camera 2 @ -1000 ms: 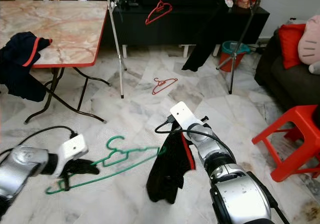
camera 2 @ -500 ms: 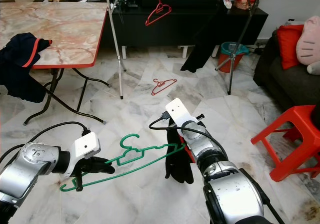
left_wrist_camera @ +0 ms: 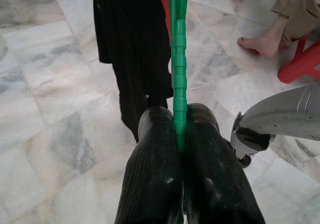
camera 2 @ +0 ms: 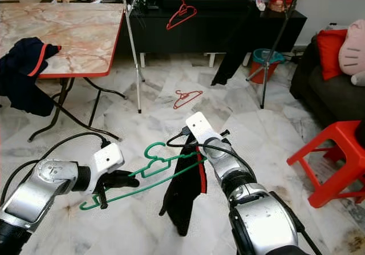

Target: Hang hanger

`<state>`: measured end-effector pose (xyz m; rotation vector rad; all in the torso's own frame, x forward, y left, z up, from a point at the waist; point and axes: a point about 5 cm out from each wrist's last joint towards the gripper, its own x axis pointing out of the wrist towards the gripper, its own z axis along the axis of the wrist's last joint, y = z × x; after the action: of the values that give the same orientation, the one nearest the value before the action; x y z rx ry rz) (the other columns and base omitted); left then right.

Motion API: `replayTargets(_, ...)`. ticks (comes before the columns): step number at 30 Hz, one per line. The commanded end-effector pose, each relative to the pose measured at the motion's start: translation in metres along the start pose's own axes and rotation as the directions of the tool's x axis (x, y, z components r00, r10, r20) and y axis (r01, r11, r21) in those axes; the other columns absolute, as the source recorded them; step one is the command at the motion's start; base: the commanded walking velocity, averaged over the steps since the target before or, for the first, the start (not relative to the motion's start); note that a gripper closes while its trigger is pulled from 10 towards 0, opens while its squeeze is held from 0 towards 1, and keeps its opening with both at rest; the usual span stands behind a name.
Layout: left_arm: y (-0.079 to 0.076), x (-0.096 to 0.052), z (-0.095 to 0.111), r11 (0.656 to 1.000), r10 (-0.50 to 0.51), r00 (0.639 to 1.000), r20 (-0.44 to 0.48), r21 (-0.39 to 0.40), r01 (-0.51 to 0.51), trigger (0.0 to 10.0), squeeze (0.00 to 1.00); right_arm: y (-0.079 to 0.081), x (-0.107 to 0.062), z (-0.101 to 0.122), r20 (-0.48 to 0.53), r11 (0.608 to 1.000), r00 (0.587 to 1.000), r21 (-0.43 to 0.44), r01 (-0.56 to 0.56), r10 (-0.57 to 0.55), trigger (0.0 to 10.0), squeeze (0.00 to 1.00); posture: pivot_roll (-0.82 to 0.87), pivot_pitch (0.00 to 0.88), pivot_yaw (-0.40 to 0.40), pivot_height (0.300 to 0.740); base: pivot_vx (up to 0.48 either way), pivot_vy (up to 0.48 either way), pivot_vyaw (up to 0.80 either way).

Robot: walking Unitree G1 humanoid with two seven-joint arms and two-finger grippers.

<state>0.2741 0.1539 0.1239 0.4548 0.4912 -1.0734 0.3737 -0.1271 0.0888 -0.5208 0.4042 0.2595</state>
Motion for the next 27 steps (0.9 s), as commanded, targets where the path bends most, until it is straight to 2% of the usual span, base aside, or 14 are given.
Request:
replayTargets(1, 0.003, -0.003, 0.002, 1.0, 0.006, 1.0, -0.023, 0.015, -0.005, 10.0, 0.0, -0.008, 0.001, 0.011, 0.032, 1.0, 0.999, 0.022, 0.017, -0.018, 10.0, 0.0, -0.09, 0.0, -0.06, 0.74, 0.0, 0.0, 0.0)
replayTargets(12, 0.005, -0.009, -0.007, 0.999, 0.017, 0.995, -0.1, 0.043, -0.013, 10.0, 0.0, -0.009, 0.0, 0.011, 0.036, 1.0, 0.999, 0.021, 0.017, -0.018, 10.0, 0.0, -0.08, 0.0, -0.062, 0.74, 0.0, 0.0, 0.0)
replayTargets(27, 0.007, -0.009, -0.008, 0.999, 0.025, 0.993, -0.113, 0.046, -0.02, 10.0, 0.0, -0.008, 0.001, 0.013, 0.042, 1.0, 0.999, 0.015, 0.009, -0.01, 10.0, 0.0, -0.08, 0.0, -0.063, 0.74, 0.0, 0.0, 0.0)
